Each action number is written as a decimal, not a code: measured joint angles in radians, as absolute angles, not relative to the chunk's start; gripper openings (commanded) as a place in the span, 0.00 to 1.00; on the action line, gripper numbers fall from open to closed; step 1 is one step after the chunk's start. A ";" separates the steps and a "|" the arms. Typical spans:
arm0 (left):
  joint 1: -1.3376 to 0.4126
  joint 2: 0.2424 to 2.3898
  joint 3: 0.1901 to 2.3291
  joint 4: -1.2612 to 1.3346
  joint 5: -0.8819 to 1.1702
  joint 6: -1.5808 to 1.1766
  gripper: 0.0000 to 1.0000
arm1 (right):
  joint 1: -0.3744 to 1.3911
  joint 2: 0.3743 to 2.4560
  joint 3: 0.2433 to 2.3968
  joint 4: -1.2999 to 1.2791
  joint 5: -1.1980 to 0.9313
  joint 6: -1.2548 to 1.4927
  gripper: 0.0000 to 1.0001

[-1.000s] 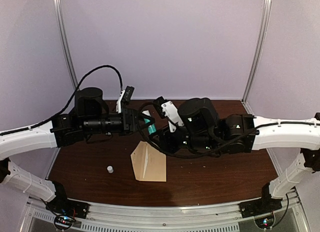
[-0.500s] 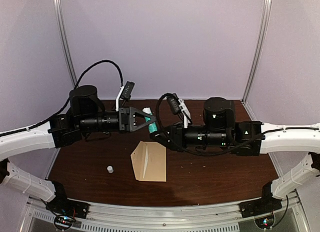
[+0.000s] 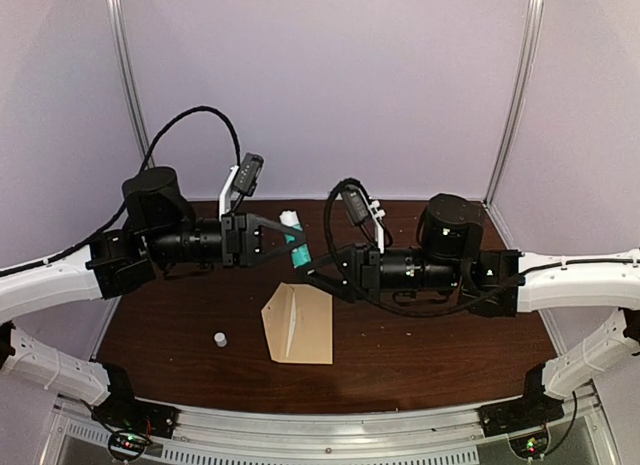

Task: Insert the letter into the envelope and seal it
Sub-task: Unscrew the solid glue.

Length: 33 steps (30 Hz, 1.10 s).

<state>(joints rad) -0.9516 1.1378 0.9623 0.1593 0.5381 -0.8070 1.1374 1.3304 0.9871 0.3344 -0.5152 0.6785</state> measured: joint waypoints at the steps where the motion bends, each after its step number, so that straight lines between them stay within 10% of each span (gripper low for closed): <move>1: -0.953 1.138 0.962 0.151 0.524 -0.804 0.00 | 1.137 1.330 0.987 0.333 -0.508 0.673 0.58; 11: -0.953 1.124 0.972 0.041 0.362 -0.812 0.00 | 1.151 1.262 0.977 0.204 -0.322 0.587 0.72; 33: -0.953 1.210 1.025 -0.064 0.311 -0.843 0.00 | 1.245 1.465 1.247 -0.183 0.053 0.418 0.41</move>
<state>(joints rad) -0.9527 1.2098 1.0252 -0.0635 0.3107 -0.8433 1.2453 1.4651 1.2469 -0.1829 0.0528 0.4179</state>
